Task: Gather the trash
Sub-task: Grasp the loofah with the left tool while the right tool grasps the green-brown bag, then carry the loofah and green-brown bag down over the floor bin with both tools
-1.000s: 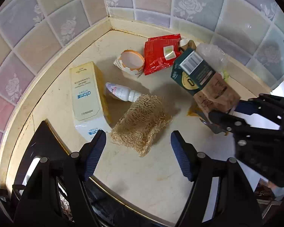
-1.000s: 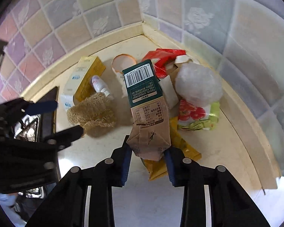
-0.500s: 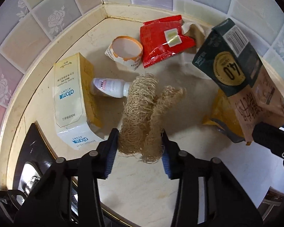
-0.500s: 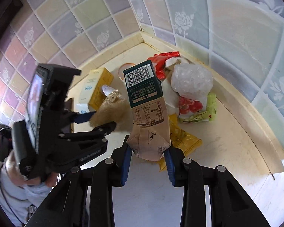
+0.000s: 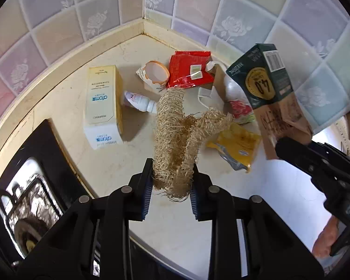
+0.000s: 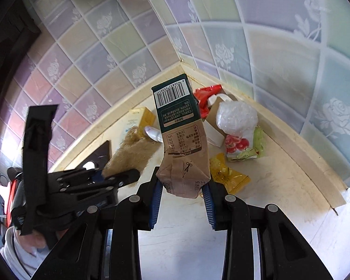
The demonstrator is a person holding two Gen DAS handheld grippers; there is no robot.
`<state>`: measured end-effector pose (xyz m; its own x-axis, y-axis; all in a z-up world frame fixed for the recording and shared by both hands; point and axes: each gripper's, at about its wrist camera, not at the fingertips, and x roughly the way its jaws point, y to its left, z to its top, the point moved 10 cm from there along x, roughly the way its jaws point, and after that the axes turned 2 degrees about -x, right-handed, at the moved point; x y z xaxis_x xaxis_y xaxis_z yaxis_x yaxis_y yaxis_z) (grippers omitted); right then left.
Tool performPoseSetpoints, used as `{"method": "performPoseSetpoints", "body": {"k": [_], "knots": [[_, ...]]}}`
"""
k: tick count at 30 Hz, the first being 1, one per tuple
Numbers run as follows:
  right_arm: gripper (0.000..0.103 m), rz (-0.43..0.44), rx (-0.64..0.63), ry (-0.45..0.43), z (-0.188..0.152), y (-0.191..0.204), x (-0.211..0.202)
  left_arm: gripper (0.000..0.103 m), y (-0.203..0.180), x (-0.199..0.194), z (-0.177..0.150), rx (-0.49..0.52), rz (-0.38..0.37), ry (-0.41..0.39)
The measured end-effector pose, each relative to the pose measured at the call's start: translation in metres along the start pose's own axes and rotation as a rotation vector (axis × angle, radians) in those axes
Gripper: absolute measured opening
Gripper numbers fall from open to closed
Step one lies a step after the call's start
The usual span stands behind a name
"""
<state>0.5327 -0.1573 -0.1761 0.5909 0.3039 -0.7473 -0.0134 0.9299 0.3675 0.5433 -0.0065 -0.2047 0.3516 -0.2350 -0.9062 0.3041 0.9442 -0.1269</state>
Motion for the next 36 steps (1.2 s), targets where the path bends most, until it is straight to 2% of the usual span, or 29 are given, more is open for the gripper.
{"method": "performPoseSetpoints", "body": {"k": [7,15,26,31,36], "knots": [[0.032,0.054,-0.025,-0.045,-0.011,0.014,-0.049,0.024,-0.017,-0.066,-0.027,-0.043,-0.017,-0.073],[0.032,0.134,-0.093,-0.058,-0.055,0.027,-0.122,0.024,-0.046,-0.142,-0.096,-0.147,-0.011,-0.15],[0.032,0.221,-0.181,-0.07,-0.161,0.01,-0.236,0.024,-0.112,-0.197,-0.215,-0.246,0.024,-0.213],[0.032,0.247,-0.188,-0.049,-0.216,-0.01,-0.265,0.024,-0.143,-0.208,-0.269,-0.275,0.027,-0.213],[0.032,0.224,-0.201,-0.016,-0.268,-0.031,-0.273,0.024,-0.17,-0.2,-0.32,-0.27,0.016,-0.173]]}}
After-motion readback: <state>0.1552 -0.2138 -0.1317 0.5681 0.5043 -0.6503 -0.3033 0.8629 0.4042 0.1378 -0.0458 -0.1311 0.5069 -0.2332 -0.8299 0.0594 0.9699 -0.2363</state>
